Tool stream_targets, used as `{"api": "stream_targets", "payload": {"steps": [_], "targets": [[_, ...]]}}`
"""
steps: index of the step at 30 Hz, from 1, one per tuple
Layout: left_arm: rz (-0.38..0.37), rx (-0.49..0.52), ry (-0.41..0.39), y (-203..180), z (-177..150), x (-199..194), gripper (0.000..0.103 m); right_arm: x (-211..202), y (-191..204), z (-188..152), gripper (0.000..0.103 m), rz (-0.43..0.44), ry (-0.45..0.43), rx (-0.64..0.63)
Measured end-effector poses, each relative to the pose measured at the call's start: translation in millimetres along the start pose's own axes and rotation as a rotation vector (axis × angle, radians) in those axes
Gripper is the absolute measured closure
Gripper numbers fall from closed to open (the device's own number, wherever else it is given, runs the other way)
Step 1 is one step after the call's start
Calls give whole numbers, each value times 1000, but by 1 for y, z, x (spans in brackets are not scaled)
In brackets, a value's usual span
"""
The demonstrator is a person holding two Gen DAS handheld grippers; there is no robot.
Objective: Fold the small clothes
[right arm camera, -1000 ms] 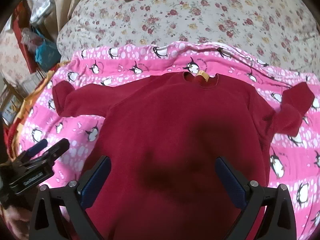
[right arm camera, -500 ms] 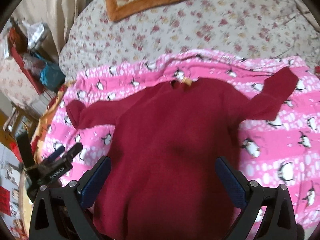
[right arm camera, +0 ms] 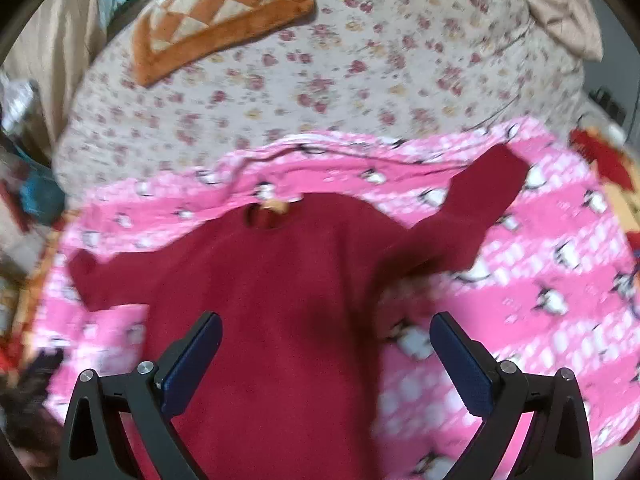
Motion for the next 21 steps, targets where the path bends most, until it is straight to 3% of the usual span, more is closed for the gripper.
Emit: {"api": "stream_targets", "payload": {"steps": [4,12,21], "targets": [[28,-24,16,17,1,15,1,32,-8,4,0,-72,30,-4],[79,-129,19,67,26,44,1,64,40,-13,0,9,58,-105],[126,-296,21,139,84,88,1,90,102,-22,5,105,77,-241]]}}
Point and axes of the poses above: each gripper's, at about its wrist camera, not at the fingertips, and x roughly the way its jaws point, y to its left, z to its top, the point moved 4 cm from there along x, roughly the way its jaws point, and after that the axes turned 13 degrees about y, right-handed, at the moved point
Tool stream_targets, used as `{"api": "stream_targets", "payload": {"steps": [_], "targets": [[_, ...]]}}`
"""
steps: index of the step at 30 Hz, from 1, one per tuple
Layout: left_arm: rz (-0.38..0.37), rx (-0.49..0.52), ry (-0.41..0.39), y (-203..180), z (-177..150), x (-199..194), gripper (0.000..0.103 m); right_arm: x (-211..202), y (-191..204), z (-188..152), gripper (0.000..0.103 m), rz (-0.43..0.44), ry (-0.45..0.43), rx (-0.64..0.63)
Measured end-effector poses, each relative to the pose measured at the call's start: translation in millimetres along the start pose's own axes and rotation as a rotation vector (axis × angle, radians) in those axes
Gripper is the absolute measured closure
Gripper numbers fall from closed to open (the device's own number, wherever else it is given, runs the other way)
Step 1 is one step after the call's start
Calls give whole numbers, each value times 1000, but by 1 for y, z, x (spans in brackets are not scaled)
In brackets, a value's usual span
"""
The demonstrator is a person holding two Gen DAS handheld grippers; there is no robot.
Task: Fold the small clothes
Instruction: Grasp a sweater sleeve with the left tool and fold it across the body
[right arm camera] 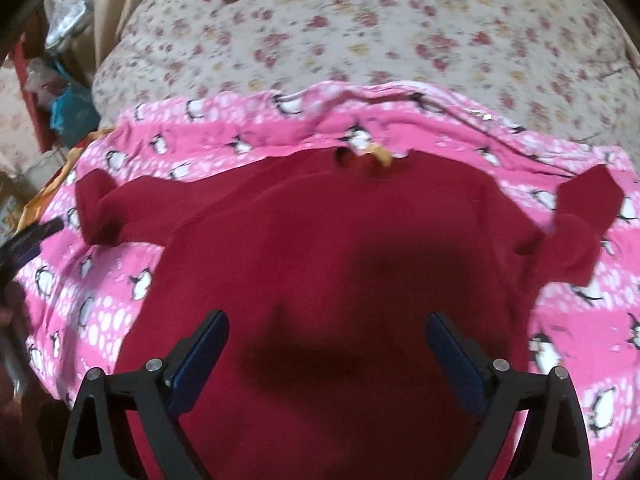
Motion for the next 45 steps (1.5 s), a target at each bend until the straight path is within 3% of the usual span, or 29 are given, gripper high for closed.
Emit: {"api": "stream_targets", "payload": {"steps": [5,7,11,12,13,14,15,19,24,30,34,38,42,44,45], "targets": [[10,-80,21,12,35,37,8,11,7,-1,5,34,25,-25],[21,-85,46,10,44,55,16,14,6,-1,5,46,31,-20],[81,-66,28,3,54,71,19,23,3,-2,5,79,61,1],[68,-41,15,-3,56,73,38,25,2,-2,5,83,68,1],[58,-15,28,-7,58,76,71,28,3,-3,5,87,77,-3],[57,-5,53,-9,58,81,85,30,3,-3,5,87,81,-6],[36,-11,82,-9,58,87,92,31,3,-4,5,87,84,-9],[-53,-7,69,-10,56,75,93,32,-1,-4,5,97,80,9],[-205,55,14,-31,45,22,94,27,-11,-2,5,99,61,37],[-393,212,-39,-106,18,-53,94,16,-22,-2,5,113,34,78],[-515,344,-14,-181,-20,-79,94,5,-35,-3,5,104,12,102],[-538,462,47,-249,-68,-67,94,-5,-54,-7,5,88,-9,138],[-529,542,120,-287,-114,-40,92,-11,-78,-11,5,76,-7,193],[-541,559,181,-299,-133,-24,83,-13,-89,-15,5,67,-4,219],[-540,565,203,-302,-141,-19,69,-13,-92,-16,5,66,-1,228]]}}
Point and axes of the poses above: each gripper's, at about its wrist camera, not at the fingertips, and x roughly the way its jaws point, y to its left, z to its top, the point moved 4 cm from there along x, roughly the way its jaws point, and after that the axes turned 13 degrees about y, right-handed, at the moved point
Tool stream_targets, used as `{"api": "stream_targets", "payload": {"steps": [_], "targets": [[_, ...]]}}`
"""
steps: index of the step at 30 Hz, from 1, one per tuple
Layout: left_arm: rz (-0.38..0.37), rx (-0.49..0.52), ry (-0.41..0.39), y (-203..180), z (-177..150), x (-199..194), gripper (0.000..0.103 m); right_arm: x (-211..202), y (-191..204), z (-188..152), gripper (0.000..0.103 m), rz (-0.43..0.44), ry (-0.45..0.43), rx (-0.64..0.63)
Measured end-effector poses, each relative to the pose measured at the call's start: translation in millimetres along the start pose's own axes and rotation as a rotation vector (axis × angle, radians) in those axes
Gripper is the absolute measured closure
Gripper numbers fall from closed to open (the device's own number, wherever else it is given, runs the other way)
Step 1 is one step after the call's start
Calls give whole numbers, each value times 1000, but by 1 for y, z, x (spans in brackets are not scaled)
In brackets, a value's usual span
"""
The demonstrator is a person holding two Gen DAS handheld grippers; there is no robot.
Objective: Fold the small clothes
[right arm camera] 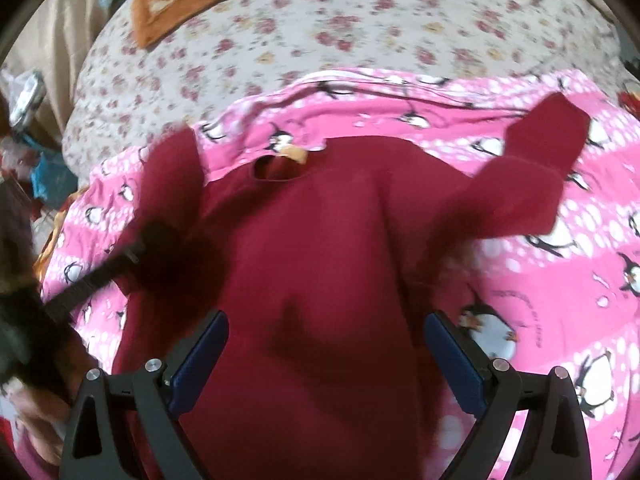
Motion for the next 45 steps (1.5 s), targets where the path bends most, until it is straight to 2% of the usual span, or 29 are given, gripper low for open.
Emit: {"api": "stream_targets", "payload": {"steps": [1,3,5,7,9,12,14,16,18,20,21,24,26,28,29,33,34,35,37,39,41,45], "targets": [[-3,5,20,-3,-4,6,58,0,-2,0,5,1,4,6],[-6,30,37,-6,-12,3,56,0,-3,1,5,3,3,5],[6,73,22,-4,-20,-16,54,0,-1,4,5,5,-1,-3],[46,98,-10,7,-27,-37,49,1,2,8,5,9,-4,-14],[112,82,-46,28,-35,-57,49,2,4,11,5,10,-10,-22],[247,-42,-81,82,-43,-80,49,8,8,17,5,0,-10,-39],[306,-140,-86,116,-44,-85,49,16,15,21,5,-12,3,-63],[318,-245,-93,146,-46,-88,49,25,24,23,5,-31,22,-102],[299,-331,-109,168,-49,-89,49,34,31,23,12,-33,46,-139],[283,-380,-127,179,-51,-88,49,48,36,21,28,-76,79,-175],[276,-398,-136,182,-53,-86,49,53,37,21,32,-100,82,-193],[272,-409,-134,181,-53,-75,49,58,43,18,51,-187,41,-286],[285,-395,-115,178,-56,-64,49,55,45,16,73,-251,14,-344],[288,-383,-95,177,-57,-57,49,48,44,18,86,-284,-1,-389],[288,-378,-92,177,-57,-56,49,45,44,18,87,-281,-5,-403],[284,-380,-105,178,-58,-58,49,34,45,20,88,-259,4,-459],[284,-379,-105,178,-58,-58,49,35,45,21,81,-260,17,-464],[286,-377,-104,178,-58,-58,49,36,42,22,62,-250,35,-454],[292,-372,-104,177,-59,-59,49,29,33,24,45,-177,31,-390],[294,-374,-105,178,-58,-60,49,18,25,26,45,-112,9,-330],[288,-382,-101,177,-58,-59,49,10,27,27,45,-70,-9,-334],[288,-365,-87,170,-58,-57,49,23,48,25,45,-100,-9,-451]]}}
Point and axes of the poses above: each gripper's, at about its wrist camera, not at the fingertips, and x roughly the way its jaws point, y to its left, z to its top, the point moved 4 cm from there along x, roughly the way its jaws point, and after that the axes turned 13 degrees about y, right-handed, at the moved point
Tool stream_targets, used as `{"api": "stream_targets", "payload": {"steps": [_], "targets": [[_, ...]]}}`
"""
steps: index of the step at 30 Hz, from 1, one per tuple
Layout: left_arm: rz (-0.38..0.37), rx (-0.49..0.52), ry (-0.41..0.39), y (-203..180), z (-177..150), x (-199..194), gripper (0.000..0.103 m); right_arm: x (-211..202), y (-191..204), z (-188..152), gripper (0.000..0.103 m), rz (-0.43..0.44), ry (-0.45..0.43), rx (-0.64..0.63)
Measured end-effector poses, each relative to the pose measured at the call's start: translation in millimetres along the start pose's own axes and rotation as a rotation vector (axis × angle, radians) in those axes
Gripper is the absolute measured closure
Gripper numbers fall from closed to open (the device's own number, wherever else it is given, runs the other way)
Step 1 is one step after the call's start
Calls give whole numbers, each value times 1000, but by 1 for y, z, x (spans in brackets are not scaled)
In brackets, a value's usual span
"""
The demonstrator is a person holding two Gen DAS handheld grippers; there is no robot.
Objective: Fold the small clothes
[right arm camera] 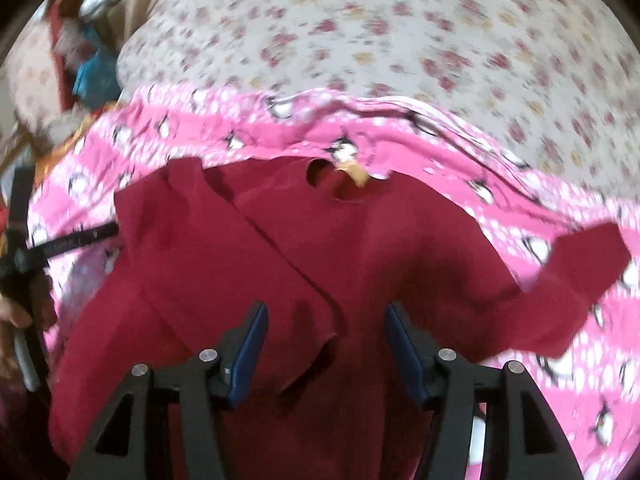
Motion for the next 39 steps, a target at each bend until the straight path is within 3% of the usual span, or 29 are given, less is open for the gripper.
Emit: {"api": "stream_targets", "payload": {"steps": [1,4,5,7,8,10,15,22,25,28,30,32,34,36,39], "targets": [[4,7,0,-1,-1,-1,49,6,5,2,47,-8,2,-27],[8,17,-4,-1,-1,-6,49,31,15,3,70,-16,65,-96],[12,17,-8,1,-1,-8,49,41,17,1,72,-29,96,-113],[23,11,-15,5,0,-11,49,43,15,-2,77,-28,85,-125],[29,4,-15,8,0,-10,49,42,12,-2,89,-26,89,-115],[31,-15,-8,13,2,-9,49,36,4,1,97,-42,82,-89],[23,-15,3,12,-1,-6,49,16,-3,9,98,-88,46,-93],[24,11,6,5,-4,-4,49,-22,-47,35,98,-331,-40,-28],[7,19,13,-3,-5,-2,49,-12,-75,41,98,-470,-5,9],[3,54,12,-14,-5,2,49,11,-88,43,98,-365,64,67],[11,66,10,-19,-2,5,49,11,-85,47,89,-317,64,88],[1,65,10,-22,3,10,49,-3,-70,60,48,-218,-14,112],[-17,64,13,-25,8,15,49,-10,-44,76,36,-83,-71,96],[-32,76,10,-29,12,21,49,-3,-8,95,36,38,-47,29],[-57,72,11,-24,16,27,49,20,43,126,36,105,-3,-78]]}}
Point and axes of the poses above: each gripper's, at about its wrist camera, not at the fingertips, and x roughly the way its jaws point, y to its left, z to its top, the point moved 4 cm from there along x, roughly the way its jaws point, and after that the axes turned 13 degrees about y, right-handed, at the moved point
